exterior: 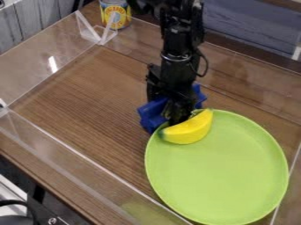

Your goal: Put the blue object in the green plate

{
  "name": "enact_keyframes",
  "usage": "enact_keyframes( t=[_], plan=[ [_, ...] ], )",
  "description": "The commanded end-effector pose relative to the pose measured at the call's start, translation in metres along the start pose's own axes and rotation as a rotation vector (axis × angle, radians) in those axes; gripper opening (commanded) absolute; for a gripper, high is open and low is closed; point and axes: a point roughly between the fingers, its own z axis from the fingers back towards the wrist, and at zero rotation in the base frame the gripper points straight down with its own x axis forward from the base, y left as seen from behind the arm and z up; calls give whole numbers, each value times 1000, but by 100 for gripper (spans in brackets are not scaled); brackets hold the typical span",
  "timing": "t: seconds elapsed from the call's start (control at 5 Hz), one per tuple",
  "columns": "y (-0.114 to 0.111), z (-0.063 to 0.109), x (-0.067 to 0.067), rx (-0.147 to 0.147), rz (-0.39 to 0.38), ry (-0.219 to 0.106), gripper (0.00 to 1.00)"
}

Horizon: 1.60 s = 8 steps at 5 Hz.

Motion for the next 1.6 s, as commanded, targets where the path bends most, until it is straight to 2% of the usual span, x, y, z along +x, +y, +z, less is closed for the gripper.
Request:
enact_keyframes(
  t=[0.0, 1.4],
  plan=[
    [-4, 24, 5, 30, -20, -55, 0],
    [-20, 46, 4, 47, -11, -48, 0]
  ],
)
